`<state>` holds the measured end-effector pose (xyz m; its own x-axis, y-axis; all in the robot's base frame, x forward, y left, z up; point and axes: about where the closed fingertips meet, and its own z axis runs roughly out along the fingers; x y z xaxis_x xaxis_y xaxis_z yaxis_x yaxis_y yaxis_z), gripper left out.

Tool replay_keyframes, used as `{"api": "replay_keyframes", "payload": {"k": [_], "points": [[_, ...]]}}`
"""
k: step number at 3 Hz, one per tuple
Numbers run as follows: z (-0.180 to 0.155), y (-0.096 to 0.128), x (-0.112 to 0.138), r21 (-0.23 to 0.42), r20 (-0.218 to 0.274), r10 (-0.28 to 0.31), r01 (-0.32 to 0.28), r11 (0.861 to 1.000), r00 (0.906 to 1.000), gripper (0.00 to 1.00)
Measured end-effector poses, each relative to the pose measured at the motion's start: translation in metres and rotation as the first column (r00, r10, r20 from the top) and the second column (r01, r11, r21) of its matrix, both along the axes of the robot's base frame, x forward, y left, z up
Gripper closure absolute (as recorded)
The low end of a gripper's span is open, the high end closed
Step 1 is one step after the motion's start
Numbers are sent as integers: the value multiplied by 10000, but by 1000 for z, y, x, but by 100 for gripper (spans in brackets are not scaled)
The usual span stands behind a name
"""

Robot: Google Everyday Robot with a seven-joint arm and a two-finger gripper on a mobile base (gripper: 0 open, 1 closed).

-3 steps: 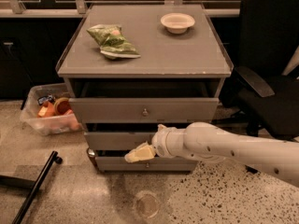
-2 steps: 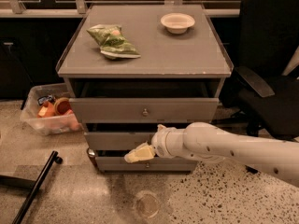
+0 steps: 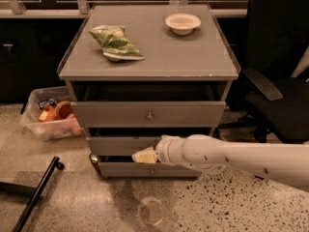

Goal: Open middle drawer

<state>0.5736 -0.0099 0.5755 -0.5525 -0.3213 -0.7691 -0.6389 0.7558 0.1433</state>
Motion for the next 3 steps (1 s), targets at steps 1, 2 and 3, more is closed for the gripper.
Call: {"api": "replay_keyframes", "payload": {"k": [1, 2, 3], "points": [[-34, -10, 28, -1, 32, -885, 885, 9961, 9961, 42], [-60, -24, 55, 222, 243, -1639, 1634, 9863, 9862, 65], [-78, -37, 81, 569, 491, -2310, 2282, 9719, 9717, 89]]}}
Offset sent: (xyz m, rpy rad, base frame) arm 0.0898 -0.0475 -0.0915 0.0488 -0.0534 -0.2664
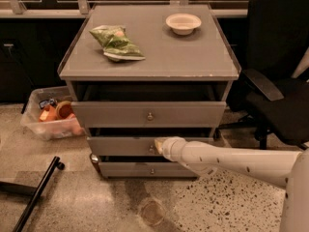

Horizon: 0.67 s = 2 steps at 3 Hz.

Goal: Open middle drawer

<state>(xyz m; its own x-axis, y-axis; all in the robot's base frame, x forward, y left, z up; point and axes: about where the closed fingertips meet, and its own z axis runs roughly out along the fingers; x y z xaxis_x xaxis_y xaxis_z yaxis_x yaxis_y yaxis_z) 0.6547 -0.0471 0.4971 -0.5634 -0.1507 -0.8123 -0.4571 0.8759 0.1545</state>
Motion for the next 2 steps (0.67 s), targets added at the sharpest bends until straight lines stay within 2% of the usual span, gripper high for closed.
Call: {"api": "replay_keyframes", "payload": {"k": [1, 2], "points": [[-15, -8, 24, 310, 310, -571, 561, 9979, 9979, 100], [-25, -16, 48, 584, 646, -1064, 1026, 9930, 9922, 100]]}}
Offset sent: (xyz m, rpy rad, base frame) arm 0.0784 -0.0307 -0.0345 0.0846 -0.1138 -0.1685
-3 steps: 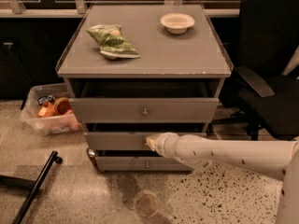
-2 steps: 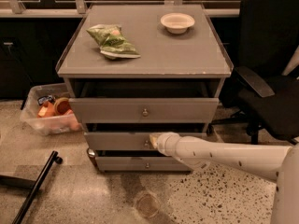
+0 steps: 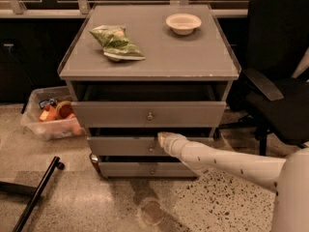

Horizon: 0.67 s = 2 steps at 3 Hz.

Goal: Open middle drawer

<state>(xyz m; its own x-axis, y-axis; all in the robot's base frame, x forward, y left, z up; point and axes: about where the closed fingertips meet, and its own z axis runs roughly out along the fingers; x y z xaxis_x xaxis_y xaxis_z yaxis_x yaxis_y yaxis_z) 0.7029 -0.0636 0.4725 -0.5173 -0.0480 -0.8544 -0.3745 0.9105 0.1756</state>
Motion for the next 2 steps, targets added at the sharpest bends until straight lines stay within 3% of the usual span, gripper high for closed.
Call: {"api": "replay_keyframes", "payload": {"k": [2], "points": [[-12, -10, 43, 351, 393, -811, 798, 9962, 9959, 100]]}}
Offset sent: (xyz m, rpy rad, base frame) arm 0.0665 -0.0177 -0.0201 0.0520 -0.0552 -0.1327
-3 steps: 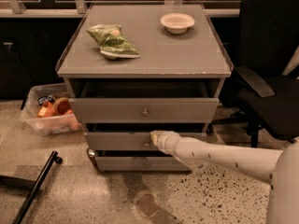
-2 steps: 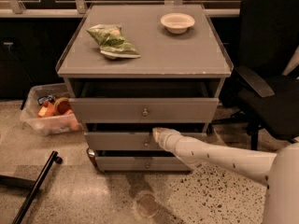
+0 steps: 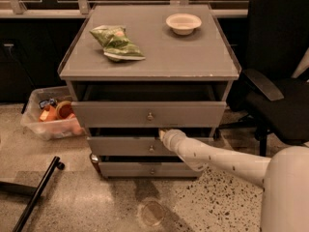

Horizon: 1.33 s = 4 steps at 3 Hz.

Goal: Open middle drawer

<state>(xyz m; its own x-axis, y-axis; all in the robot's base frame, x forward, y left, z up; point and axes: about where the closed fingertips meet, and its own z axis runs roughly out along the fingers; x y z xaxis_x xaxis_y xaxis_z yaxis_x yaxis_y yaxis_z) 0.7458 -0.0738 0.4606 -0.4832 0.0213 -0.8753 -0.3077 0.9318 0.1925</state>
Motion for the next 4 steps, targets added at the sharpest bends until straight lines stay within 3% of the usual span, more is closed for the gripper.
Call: {"api": "replay_keyframes", "payload": {"k": [1, 3, 4], "points": [[-12, 0, 12, 101, -125, -215, 217, 9997, 9997, 100], [-27, -4, 4, 166, -511, -551, 560, 9983, 9972, 100], [-31, -2, -7, -68, -858, -324, 319, 9995, 9958, 100]]}}
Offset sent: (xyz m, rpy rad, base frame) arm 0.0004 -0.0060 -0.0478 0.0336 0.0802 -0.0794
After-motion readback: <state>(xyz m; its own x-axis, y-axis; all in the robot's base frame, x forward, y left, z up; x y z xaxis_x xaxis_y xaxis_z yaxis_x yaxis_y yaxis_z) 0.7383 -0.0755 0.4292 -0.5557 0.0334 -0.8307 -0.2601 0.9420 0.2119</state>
